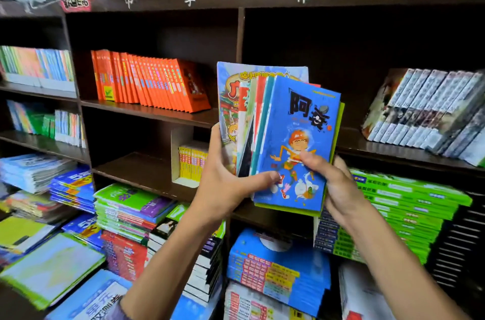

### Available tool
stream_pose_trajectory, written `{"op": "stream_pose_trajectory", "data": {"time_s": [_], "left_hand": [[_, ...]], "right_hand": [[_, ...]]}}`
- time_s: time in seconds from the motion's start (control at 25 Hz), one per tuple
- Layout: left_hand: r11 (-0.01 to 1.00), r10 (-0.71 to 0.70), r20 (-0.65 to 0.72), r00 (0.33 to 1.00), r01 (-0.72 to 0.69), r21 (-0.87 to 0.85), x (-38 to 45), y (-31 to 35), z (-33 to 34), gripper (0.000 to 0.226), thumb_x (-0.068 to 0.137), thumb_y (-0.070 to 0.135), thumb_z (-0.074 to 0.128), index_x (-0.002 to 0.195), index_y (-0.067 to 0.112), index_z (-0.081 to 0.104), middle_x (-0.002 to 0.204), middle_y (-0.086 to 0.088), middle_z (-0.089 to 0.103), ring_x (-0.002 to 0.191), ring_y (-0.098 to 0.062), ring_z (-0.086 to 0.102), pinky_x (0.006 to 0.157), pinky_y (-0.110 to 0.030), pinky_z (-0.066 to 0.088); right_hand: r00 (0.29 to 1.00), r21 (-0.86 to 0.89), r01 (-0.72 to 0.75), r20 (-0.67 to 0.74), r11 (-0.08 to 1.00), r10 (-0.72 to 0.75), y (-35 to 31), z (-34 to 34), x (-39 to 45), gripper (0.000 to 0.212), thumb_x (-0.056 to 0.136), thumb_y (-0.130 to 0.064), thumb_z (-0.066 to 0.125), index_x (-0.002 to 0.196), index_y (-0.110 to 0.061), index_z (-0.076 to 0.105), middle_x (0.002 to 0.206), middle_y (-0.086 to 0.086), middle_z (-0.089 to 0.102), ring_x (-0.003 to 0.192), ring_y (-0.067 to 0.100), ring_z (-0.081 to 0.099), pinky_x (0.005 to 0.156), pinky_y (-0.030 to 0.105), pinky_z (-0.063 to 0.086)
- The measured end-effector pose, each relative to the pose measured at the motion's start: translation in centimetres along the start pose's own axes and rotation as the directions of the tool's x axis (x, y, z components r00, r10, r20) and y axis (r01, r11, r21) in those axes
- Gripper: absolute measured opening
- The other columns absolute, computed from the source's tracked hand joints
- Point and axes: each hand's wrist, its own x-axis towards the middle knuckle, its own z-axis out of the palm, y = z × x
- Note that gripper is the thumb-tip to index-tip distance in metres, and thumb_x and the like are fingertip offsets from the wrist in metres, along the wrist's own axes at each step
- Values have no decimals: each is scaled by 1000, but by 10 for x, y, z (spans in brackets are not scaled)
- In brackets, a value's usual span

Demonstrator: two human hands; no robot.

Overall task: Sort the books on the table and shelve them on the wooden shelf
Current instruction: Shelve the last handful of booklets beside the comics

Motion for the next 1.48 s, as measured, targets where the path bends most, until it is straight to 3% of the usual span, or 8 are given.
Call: {"op": "stream_pose_trajectory", "data": {"time_s": [0.2,0.4,0.6,0.84,0.92,1.16,1.32,1.48], "left_hand": [[974,173,-5,985,-170,149,43,5,48,98,63,11,95,140,21,35,126,12,65,117,-9,65,94,-32,57],[938,302,-5,953,-296,182,100,-6,85,117,60,16,97,151,22,22,140,2,57,127,-12,58,105,-39,50],[924,296,-6,955,-285,253,156,-38,109,123,59,29,97,154,18,19,145,-3,48,134,-18,51,107,-48,46],[872,271,-46,961,-225,434,170,-72,139,127,56,58,84,154,35,7,123,39,32,117,23,38,93,-20,40],[843,275,-110,955,-184,505,168,-77,151,126,55,60,81,153,37,5,116,27,31,115,3,47,85,-25,41],[788,272,-184,944,-109,606,155,-80,193,126,59,48,87,152,33,2,122,-9,46,110,-32,50,86,-47,49],[735,187,5,982,-143,663,155,-81,205,132,63,51,86,157,37,-6,137,-7,39,115,-31,45,91,-46,44],[717,124,130,984,-179,674,163,-79,214,136,65,51,87,154,38,-16,144,-5,40,121,-30,44,99,-44,40]], "right_hand": [[996,-133,77,61,988,-69,-36,-56,48,32,70,-22,79,101,-13,78,105,9,78,92,24,75,80,39,61],[989,-175,150,30,973,-147,-69,-88,92,70,59,-39,92,117,-10,68,112,7,76,102,24,72,95,41,57],[978,-244,188,-37,951,-203,-79,-106,132,63,72,-30,78,128,-8,62,118,7,74,106,24,70,96,41,53],[977,-211,123,-147,970,-155,-65,-126,149,73,72,-35,75,139,-14,53,129,9,70,112,21,70,88,34,58],[965,-260,58,-233,964,-121,-64,-126,147,91,75,-43,74,154,-19,34,149,12,54,130,23,58,106,45,50],[726,-911,-25,-299,411,-620,-43,-111,120,33,100,-25,54,132,-18,59,123,13,70,111,35,64,90,41,49],[732,-771,31,-416,636,-539,-48,-125,112,47,93,-46,36,106,-16,69,109,11,72,104,32,63,88,43,49],[904,-535,-15,-368,845,-217,-58,-149,106,89,76,-78,34,141,-22,57,148,0,54,137,23,50,108,55,45]]}}
